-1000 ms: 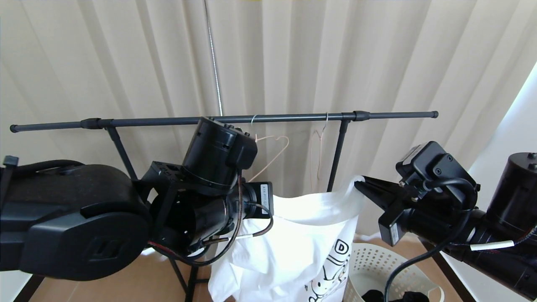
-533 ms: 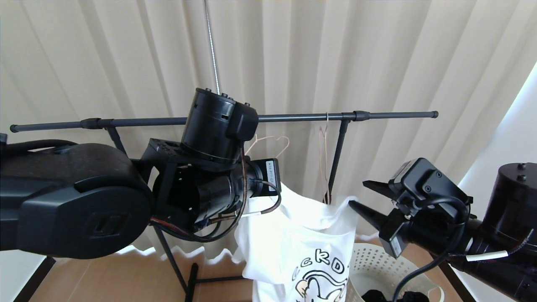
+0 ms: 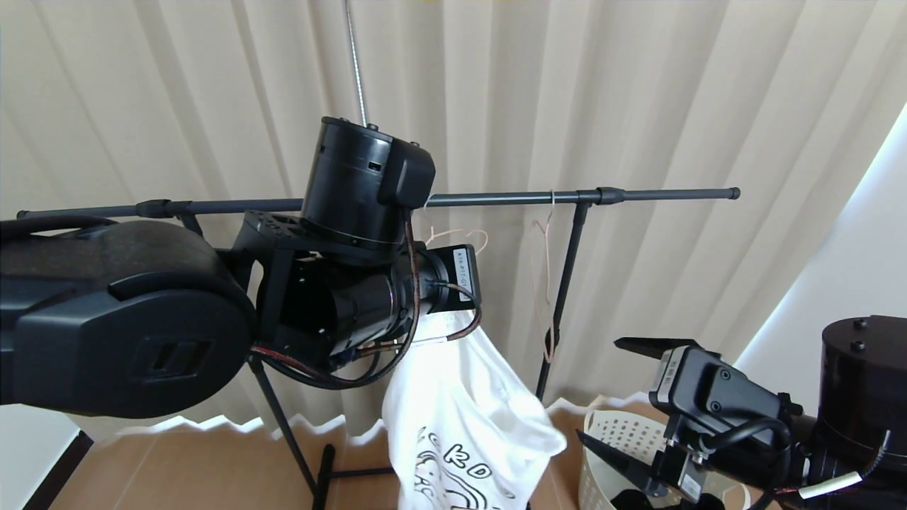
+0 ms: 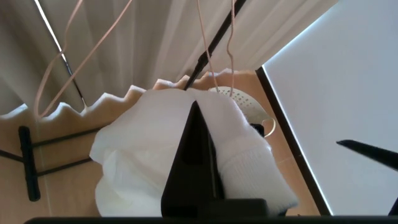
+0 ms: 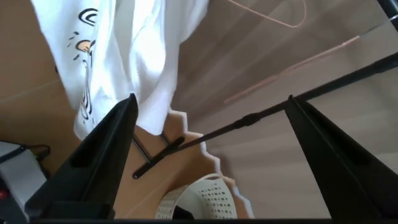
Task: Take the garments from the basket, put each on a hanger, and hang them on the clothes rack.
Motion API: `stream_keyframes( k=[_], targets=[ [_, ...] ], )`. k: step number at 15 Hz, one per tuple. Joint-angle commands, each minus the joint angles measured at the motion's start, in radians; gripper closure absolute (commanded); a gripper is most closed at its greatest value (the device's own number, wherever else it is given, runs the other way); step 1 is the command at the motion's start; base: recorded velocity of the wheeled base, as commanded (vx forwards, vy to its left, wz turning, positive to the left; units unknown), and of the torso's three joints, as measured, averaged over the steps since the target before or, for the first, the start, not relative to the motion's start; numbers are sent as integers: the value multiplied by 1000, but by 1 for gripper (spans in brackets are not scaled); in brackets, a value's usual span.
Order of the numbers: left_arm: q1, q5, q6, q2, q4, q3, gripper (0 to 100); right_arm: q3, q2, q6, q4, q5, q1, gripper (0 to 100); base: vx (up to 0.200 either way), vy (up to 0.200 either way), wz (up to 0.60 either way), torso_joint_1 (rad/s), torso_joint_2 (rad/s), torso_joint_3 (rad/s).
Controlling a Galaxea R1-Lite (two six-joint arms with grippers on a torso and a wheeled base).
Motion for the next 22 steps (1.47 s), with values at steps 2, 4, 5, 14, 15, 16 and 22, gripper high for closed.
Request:
stream_keyframes(
  k=[2,4,5,14,15,16,22],
  targets=[
    [0,0,-1,-2,-1,-1,100,-3,0,66,0,107,19,0,0,0,0,0,0,0],
    [-3,0,1,1,1,3,100,-58,43,222,-16,114,111,0,0,0,0,0,0,0],
    [-5,2,1,6,1,3,100,-98,62,337,-17,84,162,0,0,0,0,0,0,0],
    [-14,15,22,1,4,6,100,-350,301,702,-116,-301,326,0,0,0,0,0,0,0],
    [-14,20,22,0,5,6,100,-350,315,701,-114,-318,294,0,0,0,0,0,0,0],
    [-14,20,24,0,7,6,100,-347,318,698,-112,-318,277,0,0,0,0,0,0,0],
    [-15,20,38,-55,8,26,100,-308,319,598,-112,-315,130,0,0,0,0,0,0,0]
  ],
)
